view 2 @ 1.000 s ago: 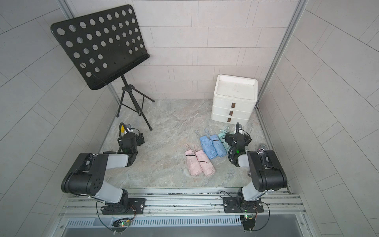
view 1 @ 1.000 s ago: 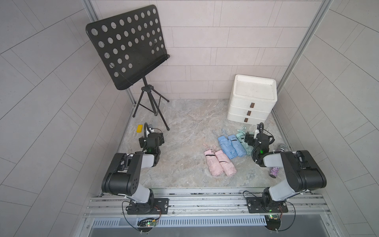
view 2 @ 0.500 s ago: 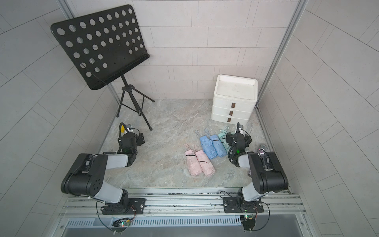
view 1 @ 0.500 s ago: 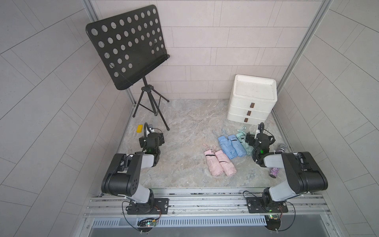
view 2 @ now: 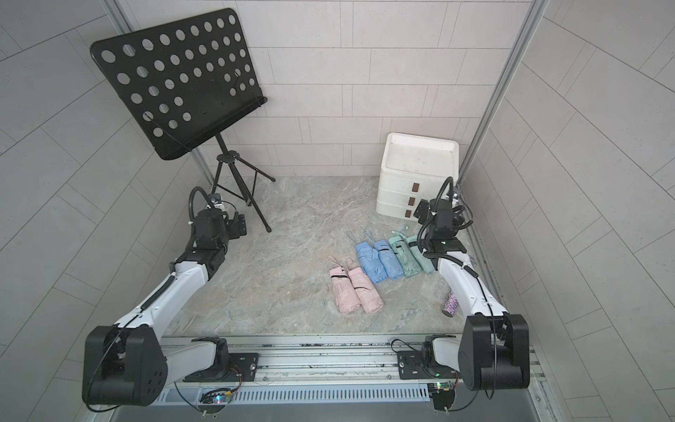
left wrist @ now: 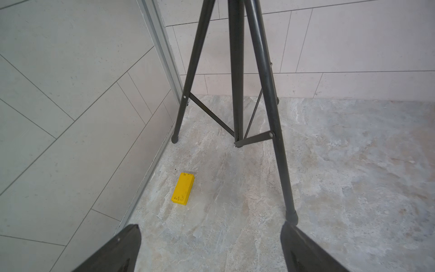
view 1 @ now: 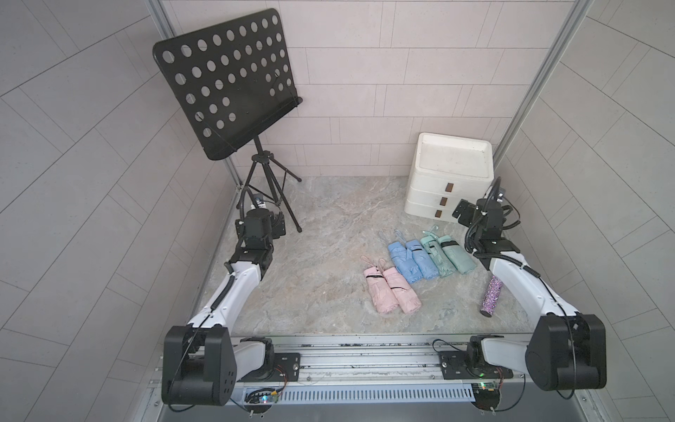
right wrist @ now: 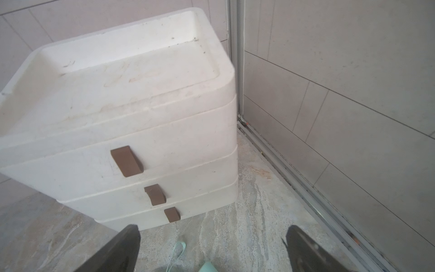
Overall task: Place the umbrella in the drawer by color
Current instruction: Move the storage box to the center of the board.
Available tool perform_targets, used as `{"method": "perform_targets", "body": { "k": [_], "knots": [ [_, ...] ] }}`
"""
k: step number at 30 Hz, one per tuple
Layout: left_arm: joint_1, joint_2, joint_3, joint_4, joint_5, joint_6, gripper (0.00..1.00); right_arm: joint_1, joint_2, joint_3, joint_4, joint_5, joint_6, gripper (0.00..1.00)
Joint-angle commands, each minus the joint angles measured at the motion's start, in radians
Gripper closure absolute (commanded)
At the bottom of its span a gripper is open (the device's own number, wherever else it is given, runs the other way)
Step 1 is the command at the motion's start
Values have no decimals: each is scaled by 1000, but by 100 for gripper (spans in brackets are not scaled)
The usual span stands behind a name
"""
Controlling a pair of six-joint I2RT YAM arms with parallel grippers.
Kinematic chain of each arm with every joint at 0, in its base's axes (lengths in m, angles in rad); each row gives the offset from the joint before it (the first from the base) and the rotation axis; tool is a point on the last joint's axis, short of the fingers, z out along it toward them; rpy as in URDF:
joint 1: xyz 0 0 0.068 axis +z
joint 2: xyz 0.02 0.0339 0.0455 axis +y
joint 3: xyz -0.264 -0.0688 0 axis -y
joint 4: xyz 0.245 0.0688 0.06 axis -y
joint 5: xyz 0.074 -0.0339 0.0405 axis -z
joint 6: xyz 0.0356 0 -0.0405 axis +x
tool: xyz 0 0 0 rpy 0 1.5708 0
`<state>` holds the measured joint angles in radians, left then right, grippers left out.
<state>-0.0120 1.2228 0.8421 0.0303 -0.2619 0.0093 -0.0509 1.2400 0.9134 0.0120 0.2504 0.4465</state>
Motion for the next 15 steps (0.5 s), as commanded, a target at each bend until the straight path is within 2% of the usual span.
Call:
{"method": "perform_targets", "body": {
  "k": [1,4,6,11,15],
  "knots": [
    [42,11,138,-202,68,25,0,-7,-23,82,-248,-66,66,0],
    [81,28,236,-289,252,41,0,-6,-5,173,-285,-52,49,0],
    [83,55,290,-316,336,35,0,-7,35,243,-309,-55,31,0],
    [84,141,434,-466,568,51,0,-20,202,479,-418,-92,0,0],
    [83,173,488,-560,698,94,0,-42,328,628,-451,-124,12,0]
  ]
}}
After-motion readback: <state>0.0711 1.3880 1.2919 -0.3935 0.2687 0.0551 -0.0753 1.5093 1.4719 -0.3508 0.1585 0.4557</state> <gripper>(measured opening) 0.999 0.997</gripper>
